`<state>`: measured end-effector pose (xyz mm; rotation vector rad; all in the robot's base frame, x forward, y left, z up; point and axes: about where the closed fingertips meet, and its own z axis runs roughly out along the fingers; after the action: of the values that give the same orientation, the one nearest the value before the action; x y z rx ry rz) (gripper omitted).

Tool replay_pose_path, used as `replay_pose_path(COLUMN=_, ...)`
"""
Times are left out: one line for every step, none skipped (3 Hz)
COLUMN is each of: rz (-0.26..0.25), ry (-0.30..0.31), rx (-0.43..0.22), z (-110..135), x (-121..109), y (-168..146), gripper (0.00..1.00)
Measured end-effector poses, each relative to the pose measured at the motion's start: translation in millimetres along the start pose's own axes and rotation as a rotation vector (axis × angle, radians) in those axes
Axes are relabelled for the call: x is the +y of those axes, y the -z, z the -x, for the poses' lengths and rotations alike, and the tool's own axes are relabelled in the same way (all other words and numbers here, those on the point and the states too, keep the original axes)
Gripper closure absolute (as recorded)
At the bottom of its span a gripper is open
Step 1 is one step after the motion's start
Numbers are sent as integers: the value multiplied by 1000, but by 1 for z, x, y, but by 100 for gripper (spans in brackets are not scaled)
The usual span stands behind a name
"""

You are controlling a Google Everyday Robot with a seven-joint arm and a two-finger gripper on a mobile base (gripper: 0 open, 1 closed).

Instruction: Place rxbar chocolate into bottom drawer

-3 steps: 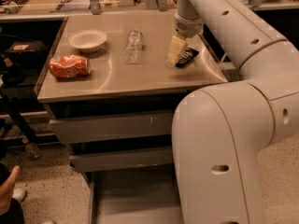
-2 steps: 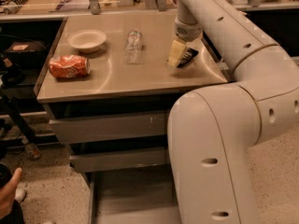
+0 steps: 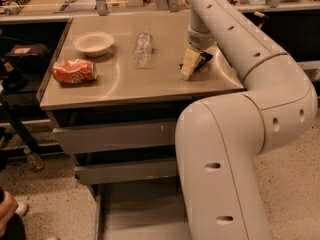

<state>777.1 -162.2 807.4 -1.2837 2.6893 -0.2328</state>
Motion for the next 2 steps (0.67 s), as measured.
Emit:
replay_pose_path(rz=-7, ry=1, rx=-11, z=4, x=-2, y=-4, gripper=19)
replay_pose_path(rz=-7, ry=1, rx=-11, z=4, x=-2, y=-4, gripper=42)
